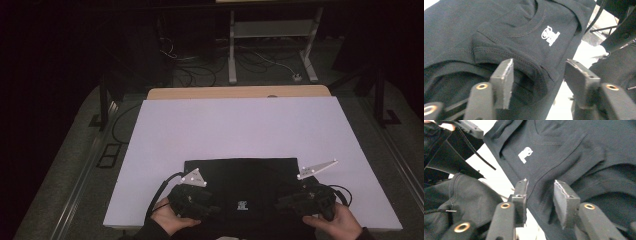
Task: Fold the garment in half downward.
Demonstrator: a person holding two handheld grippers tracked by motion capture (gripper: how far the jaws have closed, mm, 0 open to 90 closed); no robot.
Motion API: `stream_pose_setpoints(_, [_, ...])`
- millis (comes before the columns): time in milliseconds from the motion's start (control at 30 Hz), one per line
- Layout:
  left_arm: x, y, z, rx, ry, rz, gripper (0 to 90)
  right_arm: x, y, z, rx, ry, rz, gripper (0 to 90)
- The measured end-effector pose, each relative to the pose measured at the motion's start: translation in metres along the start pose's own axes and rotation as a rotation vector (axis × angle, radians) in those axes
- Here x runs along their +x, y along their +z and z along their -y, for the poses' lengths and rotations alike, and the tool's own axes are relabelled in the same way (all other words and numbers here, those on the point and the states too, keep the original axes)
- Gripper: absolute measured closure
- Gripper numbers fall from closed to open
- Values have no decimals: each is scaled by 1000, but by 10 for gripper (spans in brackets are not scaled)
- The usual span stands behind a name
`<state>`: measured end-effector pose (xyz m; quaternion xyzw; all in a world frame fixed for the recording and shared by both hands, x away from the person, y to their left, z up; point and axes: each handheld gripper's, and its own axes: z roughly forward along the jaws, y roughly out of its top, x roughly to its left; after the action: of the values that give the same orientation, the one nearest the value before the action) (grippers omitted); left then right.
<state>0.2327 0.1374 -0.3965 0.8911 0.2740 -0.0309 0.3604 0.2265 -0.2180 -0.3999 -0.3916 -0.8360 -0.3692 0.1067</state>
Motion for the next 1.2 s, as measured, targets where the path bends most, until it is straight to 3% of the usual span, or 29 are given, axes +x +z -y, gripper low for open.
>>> stream_pose_setpoints(167, [3, -7, -4, 8, 19, -9, 289, 1, -6, -4, -18, -9, 32, 448])
stream_pose_setpoints(400, [10, -17, -8, -3, 22, -4, 262, 1, -12, -12, -41, -14, 62, 294])
stream_pose_setpoints(600, [17, -22, -11, -11, 26, 1, 190, -3, -21, -18, -48, -29, 130, 133])
stream_pose_setpoints(700, [19, -22, -11, -14, 42, 17, 139, -5, -26, -22, -53, -35, 136, 128])
stream_pose_setpoints(900, [21, -24, -13, -9, 49, -2, 17, -9, -34, -31, -54, -27, 154, 28])
stream_pose_setpoints(1200, [36, -31, -16, -28, 41, -39, 0, -19, -43, -43, -52, -30, 156, 0])
